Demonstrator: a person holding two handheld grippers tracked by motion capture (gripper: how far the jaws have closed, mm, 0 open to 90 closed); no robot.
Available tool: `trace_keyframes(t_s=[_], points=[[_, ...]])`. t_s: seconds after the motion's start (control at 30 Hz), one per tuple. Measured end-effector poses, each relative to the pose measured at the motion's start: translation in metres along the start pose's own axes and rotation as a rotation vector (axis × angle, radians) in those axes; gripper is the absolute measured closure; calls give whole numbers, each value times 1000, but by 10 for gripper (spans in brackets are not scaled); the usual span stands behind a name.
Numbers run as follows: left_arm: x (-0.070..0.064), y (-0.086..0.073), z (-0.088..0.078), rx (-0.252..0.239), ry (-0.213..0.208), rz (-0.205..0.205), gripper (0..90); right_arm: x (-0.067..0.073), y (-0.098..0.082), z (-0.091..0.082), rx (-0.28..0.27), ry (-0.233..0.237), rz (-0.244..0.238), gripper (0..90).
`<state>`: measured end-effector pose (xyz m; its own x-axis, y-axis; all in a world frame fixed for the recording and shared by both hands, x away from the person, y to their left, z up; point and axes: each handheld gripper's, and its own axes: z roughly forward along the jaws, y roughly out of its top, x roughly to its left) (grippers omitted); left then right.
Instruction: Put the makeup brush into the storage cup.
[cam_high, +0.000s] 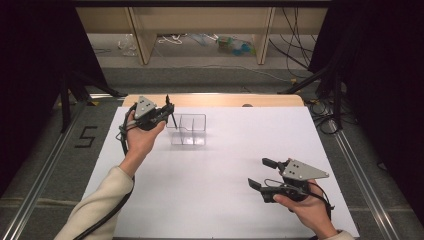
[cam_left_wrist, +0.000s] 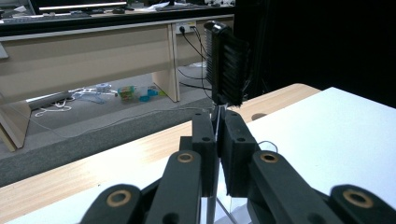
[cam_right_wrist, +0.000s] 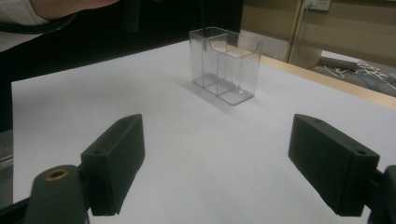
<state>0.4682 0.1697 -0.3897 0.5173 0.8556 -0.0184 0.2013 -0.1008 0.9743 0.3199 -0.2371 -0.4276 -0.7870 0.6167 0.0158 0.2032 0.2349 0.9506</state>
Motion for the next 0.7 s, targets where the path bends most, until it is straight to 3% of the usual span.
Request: trace_keyframes(t_s=[0.7], points=[[0,-6,3,16,-4,-1,849,0,0,0,1,1,0,197]])
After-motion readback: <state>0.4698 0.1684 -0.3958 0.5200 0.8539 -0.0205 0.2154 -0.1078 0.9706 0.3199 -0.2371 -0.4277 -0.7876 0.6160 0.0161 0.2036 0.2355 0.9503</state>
